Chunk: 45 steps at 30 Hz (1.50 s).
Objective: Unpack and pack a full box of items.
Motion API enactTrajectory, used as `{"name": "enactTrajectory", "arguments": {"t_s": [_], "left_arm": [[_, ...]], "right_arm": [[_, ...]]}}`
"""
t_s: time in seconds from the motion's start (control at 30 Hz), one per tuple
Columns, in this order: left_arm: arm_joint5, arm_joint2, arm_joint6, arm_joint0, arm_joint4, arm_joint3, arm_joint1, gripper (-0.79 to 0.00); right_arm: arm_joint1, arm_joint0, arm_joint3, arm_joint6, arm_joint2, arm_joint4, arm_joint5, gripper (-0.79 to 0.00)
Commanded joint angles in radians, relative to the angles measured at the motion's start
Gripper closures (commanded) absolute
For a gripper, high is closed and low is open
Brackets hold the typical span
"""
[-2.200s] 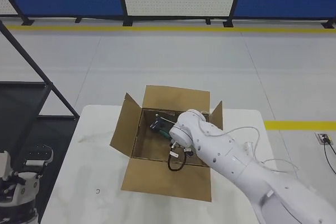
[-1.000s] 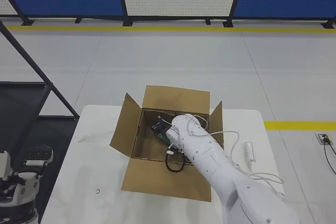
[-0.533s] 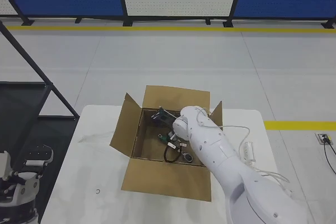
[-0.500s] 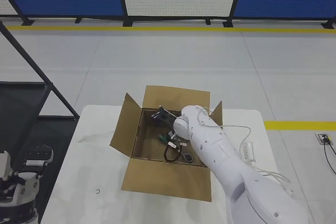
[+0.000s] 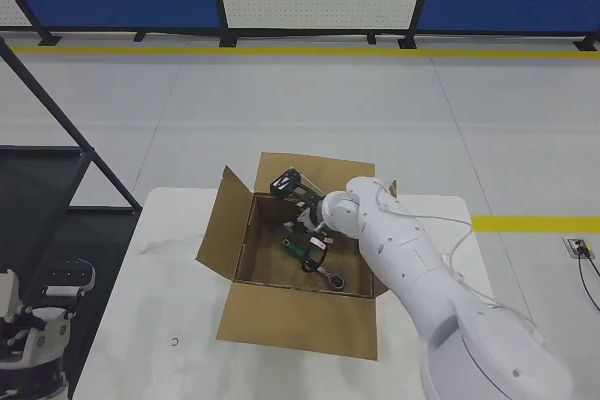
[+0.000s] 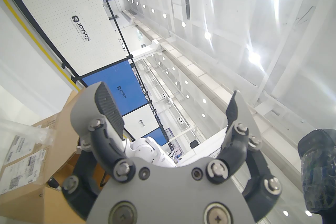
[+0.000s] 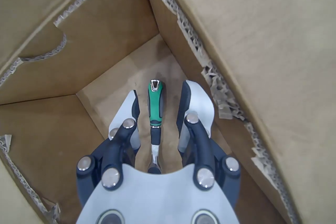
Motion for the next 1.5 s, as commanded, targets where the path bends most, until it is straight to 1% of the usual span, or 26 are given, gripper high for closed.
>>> {"name": "enactTrajectory", "arguments": {"t_s": [0.0, 0.13, 0.43, 0.5, 0.53, 0.57, 0.6, 0.9, 0.93, 1.0, 1.13, 1.3, 1.43, 1.47], "left_arm": [[0.0, 0.0, 0.0, 0.0, 0.0, 0.0, 0.0, -0.785], [0.0, 0.0, 0.0, 0.0, 0.0, 0.0, 0.0, -0.785], [0.0, 0.0, 0.0, 0.0, 0.0, 0.0, 0.0, -0.785], [0.0, 0.0, 0.0, 0.0, 0.0, 0.0, 0.0, -0.785], [0.0, 0.0, 0.0, 0.0, 0.0, 0.0, 0.0, -0.785], [0.0, 0.0, 0.0, 0.0, 0.0, 0.0, 0.0, -0.785], [0.0, 0.0, 0.0, 0.0, 0.0, 0.0, 0.0, -0.785], [0.0, 0.0, 0.0, 0.0, 0.0, 0.0, 0.0, -0.785], [0.0, 0.0, 0.0, 0.0, 0.0, 0.0, 0.0, -0.785], [0.0, 0.0, 0.0, 0.0, 0.0, 0.0, 0.0, -0.785], [0.0, 0.0, 0.0, 0.0, 0.0, 0.0, 0.0, -0.785], [0.0, 0.0, 0.0, 0.0, 0.0, 0.0, 0.0, -0.785], [0.0, 0.0, 0.0, 0.0, 0.0, 0.0, 0.0, -0.785], [0.0, 0.0, 0.0, 0.0, 0.0, 0.0, 0.0, -0.785]], "right_arm": [[0.012, 0.002, -0.009, -0.033, 0.005, -0.006, -0.014, -0.351], [0.036, -0.002, -0.05, -0.095, 0.018, -0.011, -0.032, -0.336], [0.036, -0.002, -0.05, -0.095, 0.018, -0.011, -0.032, -0.314], [0.036, -0.002, -0.05, -0.095, 0.018, -0.011, -0.032, -0.326], [0.036, -0.002, -0.05, -0.095, 0.018, -0.011, -0.032, -0.345], [0.036, -0.002, -0.05, -0.095, 0.018, -0.011, -0.032, -0.446], [0.036, -0.002, -0.05, -0.095, 0.018, -0.011, -0.032, -0.785], [0.036, -0.005, -0.052, -0.1, 0.018, -0.012, -0.029, -0.785], [0.038, -0.012, -0.063, -0.114, 0.018, -0.018, -0.023, -0.785], [0.048, -0.006, -0.082, -0.166, 0.026, -0.024, -0.055, -0.785], [0.079, 0.002, -0.1, -0.258, 0.033, -0.065, -0.134, -0.785], [0.13, -0.022, -0.157, -0.367, 0.048, -0.116, -0.216, -0.785], [0.185, -0.056, -0.246, -0.443, 0.072, -0.162, -0.255, -0.785], [0.201, -0.066, -0.277, -0.457, 0.083, -0.175, -0.251, -0.785]]}}
